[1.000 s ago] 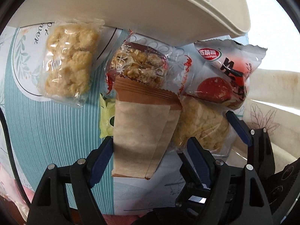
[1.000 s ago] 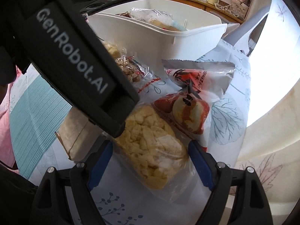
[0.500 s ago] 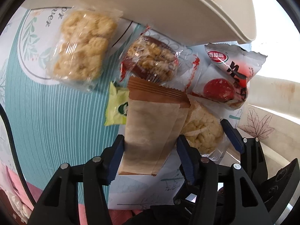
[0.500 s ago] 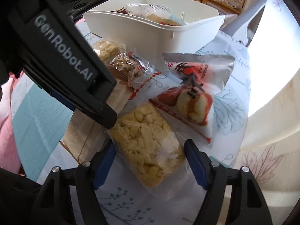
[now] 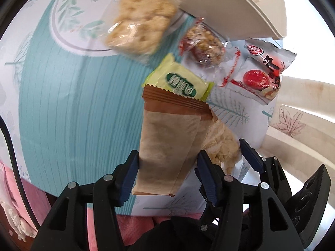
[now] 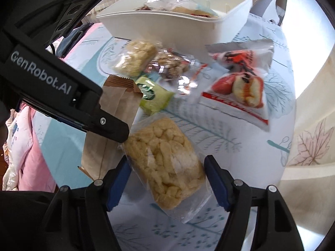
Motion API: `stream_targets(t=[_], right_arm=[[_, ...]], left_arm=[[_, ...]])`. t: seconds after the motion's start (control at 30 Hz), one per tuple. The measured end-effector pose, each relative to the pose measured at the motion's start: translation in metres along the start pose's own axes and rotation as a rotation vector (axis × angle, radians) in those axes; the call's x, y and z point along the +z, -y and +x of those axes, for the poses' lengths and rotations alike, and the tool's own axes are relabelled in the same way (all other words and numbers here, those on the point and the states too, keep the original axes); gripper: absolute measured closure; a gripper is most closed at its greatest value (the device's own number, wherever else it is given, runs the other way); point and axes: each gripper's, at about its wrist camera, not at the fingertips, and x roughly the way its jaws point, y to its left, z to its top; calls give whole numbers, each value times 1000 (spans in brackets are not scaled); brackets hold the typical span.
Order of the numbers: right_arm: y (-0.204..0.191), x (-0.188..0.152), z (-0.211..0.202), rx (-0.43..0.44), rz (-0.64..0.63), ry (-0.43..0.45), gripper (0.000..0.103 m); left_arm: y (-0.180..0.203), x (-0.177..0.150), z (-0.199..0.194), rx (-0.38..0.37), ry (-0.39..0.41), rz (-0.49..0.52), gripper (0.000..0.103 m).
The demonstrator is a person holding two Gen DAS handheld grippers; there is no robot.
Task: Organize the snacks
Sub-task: 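Carry both held snacks into the white basket and open both tools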
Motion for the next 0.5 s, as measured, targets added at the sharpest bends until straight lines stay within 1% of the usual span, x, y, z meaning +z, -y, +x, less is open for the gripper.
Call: stream_targets(t=[0.13, 0.17, 0.33, 0.5], right_arm=[[-22, 4, -5, 22, -10, 6, 31], [-26, 5, -6, 27, -10, 8, 32], [-52, 19, -14, 64, -8, 33, 32], [-82, 38, -25, 87, 5, 60, 32]], left_arm=[[-25, -9, -17, -8, 11, -5, 48], [-33, -7, -19, -10, 14, -5, 48], [-61, -7, -58, -43, 16, 6, 48], [-78, -2, -98, -40, 43, 52, 48]])
